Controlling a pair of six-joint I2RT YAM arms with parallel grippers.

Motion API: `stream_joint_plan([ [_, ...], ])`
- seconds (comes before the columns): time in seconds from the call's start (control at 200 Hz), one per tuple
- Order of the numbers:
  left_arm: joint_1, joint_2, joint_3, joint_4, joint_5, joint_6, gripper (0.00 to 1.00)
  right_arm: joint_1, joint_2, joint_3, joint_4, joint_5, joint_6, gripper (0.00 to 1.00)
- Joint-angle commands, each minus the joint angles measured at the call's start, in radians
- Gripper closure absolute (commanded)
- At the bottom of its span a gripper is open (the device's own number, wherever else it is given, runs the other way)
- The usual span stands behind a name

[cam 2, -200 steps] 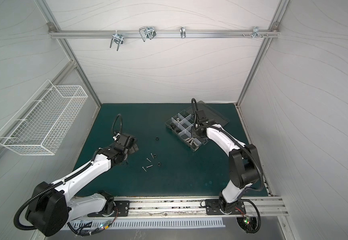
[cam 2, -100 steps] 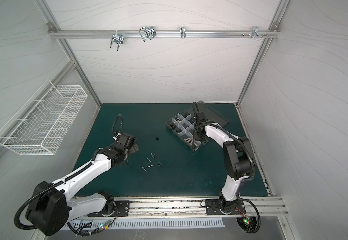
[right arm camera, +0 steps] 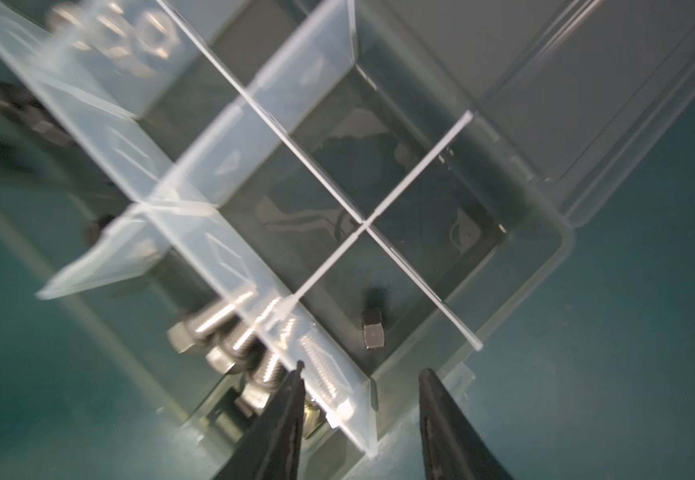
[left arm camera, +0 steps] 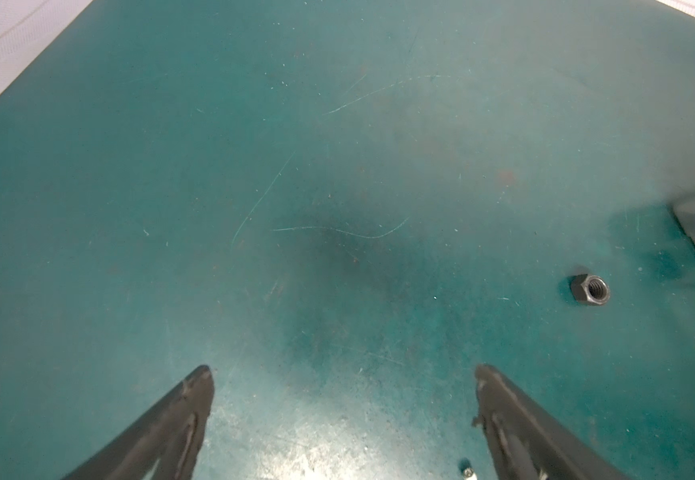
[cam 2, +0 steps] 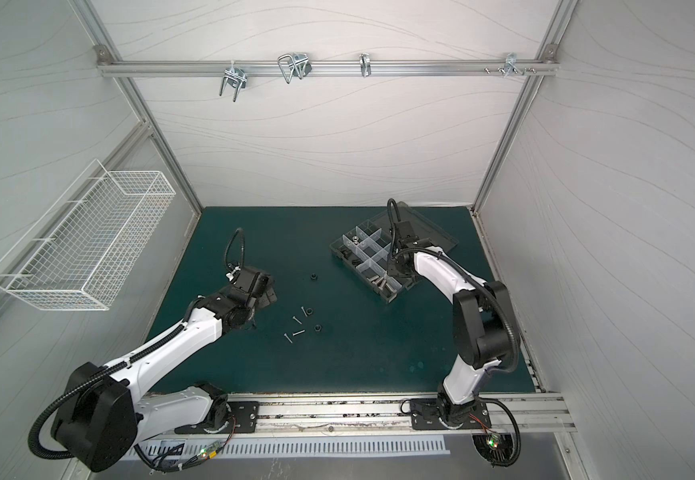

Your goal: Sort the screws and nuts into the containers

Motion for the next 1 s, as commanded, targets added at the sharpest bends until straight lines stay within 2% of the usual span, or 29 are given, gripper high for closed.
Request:
stream_joint_plan([
  [0.0, 0.004, 0.0, 0.025, 0.017, -0.012, -0.02, 0.01, 0.067, -0.07, 0.024, -0.003, -0.017, -0.015, 0.53],
  [0.16, 0.003, -0.003, 0.017, 0.016, -0.005, -0.031, 0.01, 0.194, -0.02, 0.085, 0.021, -0.038, -0.041, 0.53],
  [0.46, 0.003, -0.014, 0.011, 0.017, 0.005, -0.036, 0.01, 0.374, 0.236, 0.3, 0.051, -0.083, -0.106, 0.52],
  [0.67, 0.003, -0.017, 0.006, 0.02, 0.007, -0.035, 0.01, 0.411, 0.402, 0.439, 0.06, -0.114, -0.141, 0.52],
  [0.995, 0.003, -0.013, 0.002, 0.026, 0.012, -0.042, 0.01, 0.429, 0.58, 0.596, 0.041, -0.14, -0.184, 0.51],
])
